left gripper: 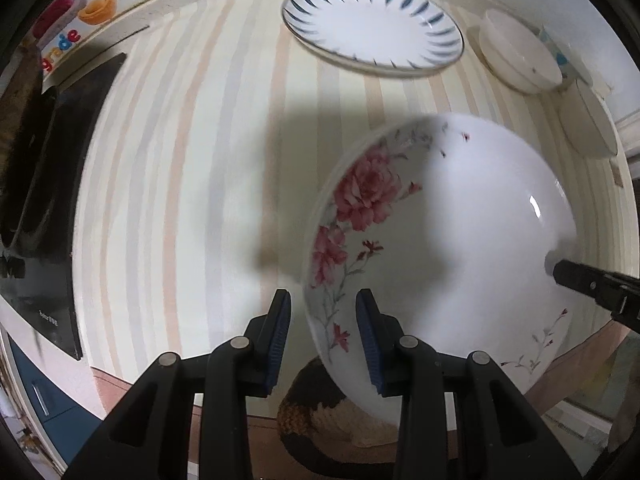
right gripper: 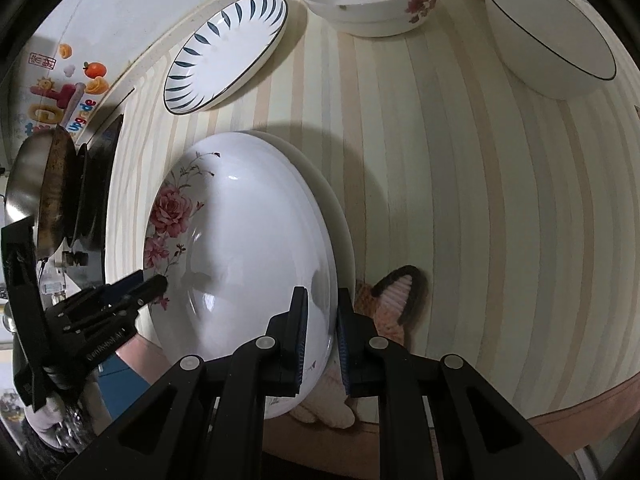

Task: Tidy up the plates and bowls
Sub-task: 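Open both grippers and move toward the blue-leaf plate, then grasp the rim of the blue-leaf plate with both grippers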

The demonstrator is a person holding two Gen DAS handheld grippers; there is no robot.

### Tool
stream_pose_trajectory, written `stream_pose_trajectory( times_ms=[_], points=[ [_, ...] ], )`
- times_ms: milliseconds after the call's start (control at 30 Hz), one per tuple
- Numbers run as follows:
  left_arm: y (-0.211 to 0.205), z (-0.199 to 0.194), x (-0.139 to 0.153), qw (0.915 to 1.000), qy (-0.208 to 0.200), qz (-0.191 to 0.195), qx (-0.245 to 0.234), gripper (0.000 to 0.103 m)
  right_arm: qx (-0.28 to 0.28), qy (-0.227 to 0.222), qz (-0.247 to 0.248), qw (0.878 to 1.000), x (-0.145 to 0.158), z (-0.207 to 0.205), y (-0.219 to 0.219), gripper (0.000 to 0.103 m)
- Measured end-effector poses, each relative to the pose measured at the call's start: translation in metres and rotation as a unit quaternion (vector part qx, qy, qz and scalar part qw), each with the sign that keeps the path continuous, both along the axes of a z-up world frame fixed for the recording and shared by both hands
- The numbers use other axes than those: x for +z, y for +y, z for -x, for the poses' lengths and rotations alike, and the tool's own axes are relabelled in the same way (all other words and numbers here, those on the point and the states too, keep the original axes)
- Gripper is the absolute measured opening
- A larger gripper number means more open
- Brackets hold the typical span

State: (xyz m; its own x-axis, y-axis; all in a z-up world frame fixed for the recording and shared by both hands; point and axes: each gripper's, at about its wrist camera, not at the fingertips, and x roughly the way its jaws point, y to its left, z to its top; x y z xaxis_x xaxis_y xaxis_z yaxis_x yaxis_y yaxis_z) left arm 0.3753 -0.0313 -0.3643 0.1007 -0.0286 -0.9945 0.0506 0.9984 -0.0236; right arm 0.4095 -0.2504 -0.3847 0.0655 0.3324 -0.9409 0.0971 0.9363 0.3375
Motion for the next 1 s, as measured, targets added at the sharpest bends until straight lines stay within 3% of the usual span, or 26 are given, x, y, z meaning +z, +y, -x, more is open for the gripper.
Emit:
stream_pose_trajectory(
  times_ms=[200, 300, 367, 433, 500, 667, 767, 1000],
  points=[
    [0.021, -0.018, 0.040, 0.9989, -0.035, 0.017, 0.026, 0.031, 0.000, 0.008, 0.014, 1.000, 0.018, -0.010, -0.015, 0.017],
    [0.026, -0.040, 0.057, 0.9976, -0.052, 0.026, 0.039, 0.032, 0.000, -0.018, 0.007, 1.000, 0.043, -0.031, -0.024, 0.017],
    [0.033, -0.067, 0.062, 0.9963, -0.057, 0.037, 0.052, 0.032, 0.007, -0.044, -0.003, 0.999, 0.062, -0.056, -0.025, 0.022],
    [0.040, -0.094, 0.057, 0.9953, -0.055, 0.045, 0.067, 0.033, 0.023, -0.067, -0.009, 0.997, 0.075, -0.086, -0.017, 0.037],
    [0.047, -0.127, 0.046, 0.9940, -0.044, 0.054, 0.084, 0.033, 0.048, -0.092, -0.004, 0.995, 0.081, -0.128, -0.005, 0.039],
    [0.054, -0.175, 0.013, 0.9912, -0.017, 0.067, 0.113, 0.033, 0.103, -0.091, 0.037, 0.990, 0.058, -0.216, 0.025, 0.039],
    [0.054, -0.189, -0.006, 0.9907, -0.002, 0.066, 0.119, 0.033, 0.143, -0.076, 0.063, 0.985, 0.037, -0.249, 0.041, 0.039],
    [0.052, -0.205, -0.031, 0.9878, 0.015, 0.085, 0.130, 0.033, 0.200, -0.045, 0.103, 0.973, -0.004, -0.281, 0.055, 0.037]
  ],
)
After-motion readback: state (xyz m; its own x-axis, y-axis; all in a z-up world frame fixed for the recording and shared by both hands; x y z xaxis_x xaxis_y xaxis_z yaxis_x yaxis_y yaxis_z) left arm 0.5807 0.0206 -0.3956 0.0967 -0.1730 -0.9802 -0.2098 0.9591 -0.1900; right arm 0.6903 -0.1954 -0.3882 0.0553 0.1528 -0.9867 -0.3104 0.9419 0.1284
